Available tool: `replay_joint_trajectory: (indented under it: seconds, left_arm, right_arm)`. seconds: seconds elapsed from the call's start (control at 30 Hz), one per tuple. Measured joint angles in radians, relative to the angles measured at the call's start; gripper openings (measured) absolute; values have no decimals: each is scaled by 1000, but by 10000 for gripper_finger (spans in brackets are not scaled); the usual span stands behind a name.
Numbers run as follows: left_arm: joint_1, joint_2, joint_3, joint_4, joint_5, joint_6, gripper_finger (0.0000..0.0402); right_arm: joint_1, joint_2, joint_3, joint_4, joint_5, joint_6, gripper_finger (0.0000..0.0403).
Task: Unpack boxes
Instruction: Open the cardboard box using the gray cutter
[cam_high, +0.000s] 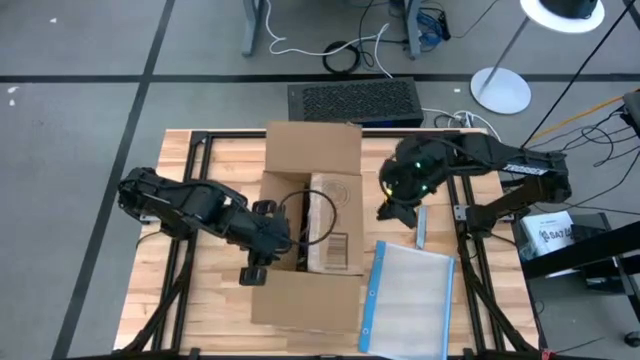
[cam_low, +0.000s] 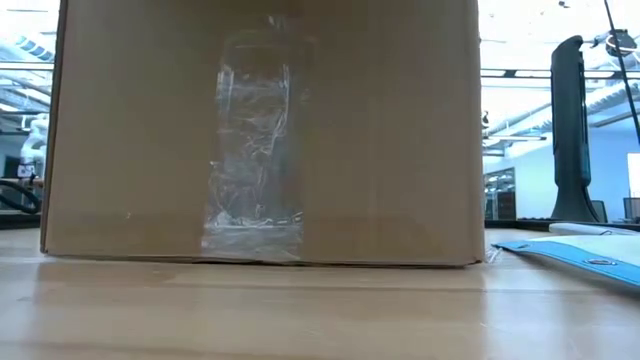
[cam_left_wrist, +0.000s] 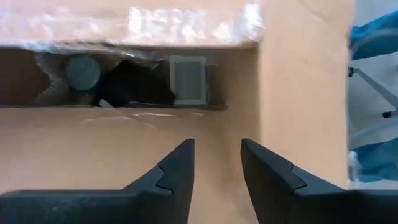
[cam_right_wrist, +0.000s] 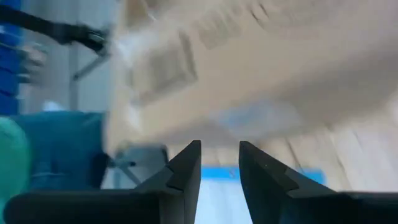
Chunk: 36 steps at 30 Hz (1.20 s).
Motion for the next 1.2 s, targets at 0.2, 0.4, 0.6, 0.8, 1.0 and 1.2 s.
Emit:
replay_joint_trajectory:
  seconds: [0.2,0.4,0.6,0.8,1.0,1.2]
  left_arm:
    - [102,25,-47,49,43,62,136]
    - [184,79,-69,141,93,139,137]
    - [215,82,-68,223,133,141,137]
    - [215,79,-30,275,139,152,137]
    - [215,79,21,354,145,163,137]
    - [217,84,36,530,151,199,137]
  right_arm:
    - [87,-1,0,-114,172,129,98]
    - [184,4,-50,-98,313,275,98]
    - [344,3,-286,-1,409,518,98]
    - [467,2,-506,246,554,735,98]
    - [473,26,-771,588,545,910,98]
    - [450,100,-817,893,548,835,98]
